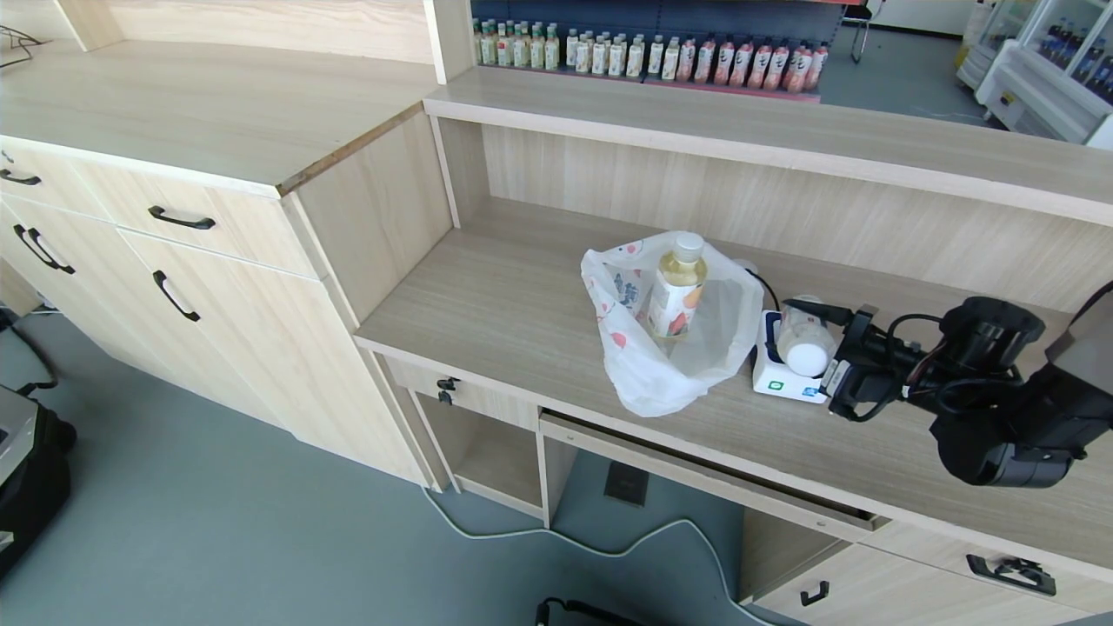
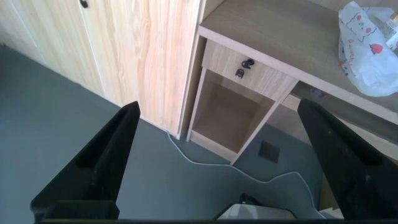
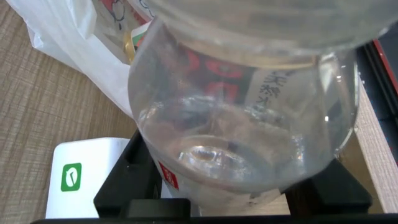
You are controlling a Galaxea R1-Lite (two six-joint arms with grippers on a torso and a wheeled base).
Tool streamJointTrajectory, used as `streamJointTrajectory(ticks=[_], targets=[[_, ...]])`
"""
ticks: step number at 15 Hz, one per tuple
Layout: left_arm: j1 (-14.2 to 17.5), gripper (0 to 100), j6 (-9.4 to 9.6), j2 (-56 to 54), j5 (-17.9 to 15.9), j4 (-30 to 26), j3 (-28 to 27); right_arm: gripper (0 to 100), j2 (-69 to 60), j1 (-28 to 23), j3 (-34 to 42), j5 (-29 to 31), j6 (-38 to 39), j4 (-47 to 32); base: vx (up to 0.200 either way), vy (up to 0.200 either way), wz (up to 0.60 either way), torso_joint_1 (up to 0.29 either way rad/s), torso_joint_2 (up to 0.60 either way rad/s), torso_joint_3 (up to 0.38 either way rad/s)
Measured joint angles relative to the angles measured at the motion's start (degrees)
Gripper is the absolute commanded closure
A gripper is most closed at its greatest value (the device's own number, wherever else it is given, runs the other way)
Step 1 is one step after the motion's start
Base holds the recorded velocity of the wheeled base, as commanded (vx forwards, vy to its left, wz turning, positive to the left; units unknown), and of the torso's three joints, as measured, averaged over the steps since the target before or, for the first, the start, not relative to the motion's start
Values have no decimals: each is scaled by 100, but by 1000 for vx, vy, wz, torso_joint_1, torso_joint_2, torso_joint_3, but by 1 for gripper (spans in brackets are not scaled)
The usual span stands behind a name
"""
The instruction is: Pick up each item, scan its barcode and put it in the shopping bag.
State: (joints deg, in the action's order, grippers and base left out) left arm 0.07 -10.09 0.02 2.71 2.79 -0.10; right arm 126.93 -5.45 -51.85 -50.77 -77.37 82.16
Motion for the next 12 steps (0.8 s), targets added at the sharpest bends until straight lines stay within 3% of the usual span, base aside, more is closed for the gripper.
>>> streamJointTrajectory(ticks=[7,12], targets=[[0,0,0,0,0,0,0,100,46,5,-184,6,107,-9,0,0,0,0,0,0],[0,0,0,0,-2,0,0,100,-713,-13,-9,521,1270,-468,0,0,0,0,0,0]])
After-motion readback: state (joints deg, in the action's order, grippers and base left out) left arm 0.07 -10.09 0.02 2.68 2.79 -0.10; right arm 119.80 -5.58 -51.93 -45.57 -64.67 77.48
